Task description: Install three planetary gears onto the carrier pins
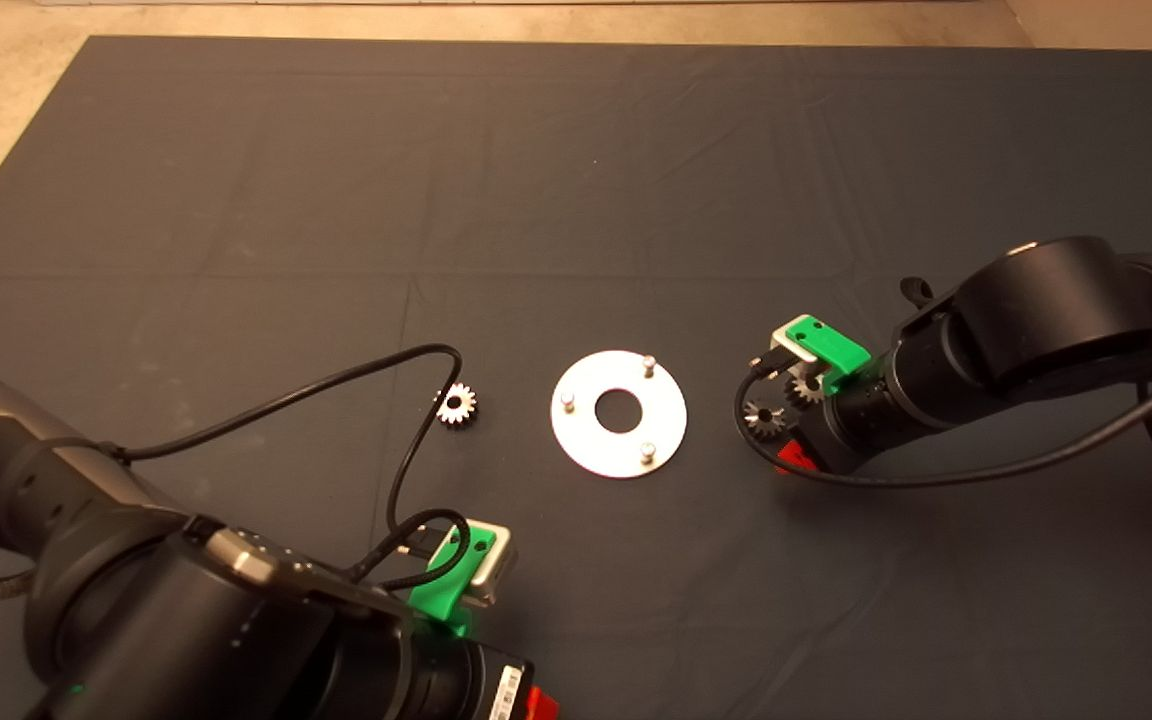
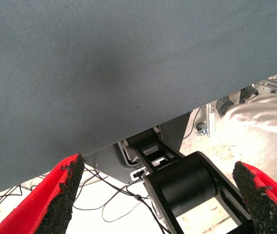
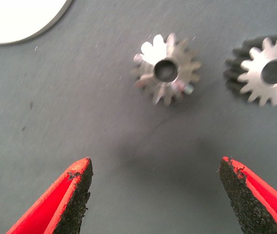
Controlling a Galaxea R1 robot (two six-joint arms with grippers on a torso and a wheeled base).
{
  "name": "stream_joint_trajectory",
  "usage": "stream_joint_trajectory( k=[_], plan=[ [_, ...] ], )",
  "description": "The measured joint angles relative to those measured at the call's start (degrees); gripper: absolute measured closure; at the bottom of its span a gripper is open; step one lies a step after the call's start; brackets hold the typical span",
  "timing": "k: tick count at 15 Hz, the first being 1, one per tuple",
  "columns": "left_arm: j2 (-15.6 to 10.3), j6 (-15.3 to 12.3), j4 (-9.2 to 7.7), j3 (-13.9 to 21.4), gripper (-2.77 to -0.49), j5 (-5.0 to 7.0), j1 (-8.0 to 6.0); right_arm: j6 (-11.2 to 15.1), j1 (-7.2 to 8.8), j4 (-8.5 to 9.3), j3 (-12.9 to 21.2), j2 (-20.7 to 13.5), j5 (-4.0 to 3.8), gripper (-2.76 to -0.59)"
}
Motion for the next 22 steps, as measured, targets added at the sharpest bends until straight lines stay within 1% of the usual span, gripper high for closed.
stream_joint_trajectory(
  k=[7,9,12,19,22],
  plan=[
    [0.0,0.0,0.0,0.0,-2.17,0.0,0.0,-1.3,-0.18,-1.94,-2.5,0.2,0.0,-1.91],
    [0.0,0.0,0.0,0.0,-2.17,0.0,0.02,-1.4,-0.56,-2.37,-2.8,0.5,0.02,-1.91],
    [0.0,0.0,0.0,0.0,-2.17,0.02,0.02,-1.4,-1.33,-2.69,-3.0,1.0,0.0,-1.91],
    [0.0,0.0,0.0,0.0,-2.17,0.0,-0.01,-1.4,-1.46,-2.86,-3.5,2.2,-0.01,-1.91],
    [0.0,0.0,0.0,0.0,-2.17,0.0,-0.01,-1.5,-2.19,-3.13,-4.0,2.8,0.0,-1.91]
  ],
)
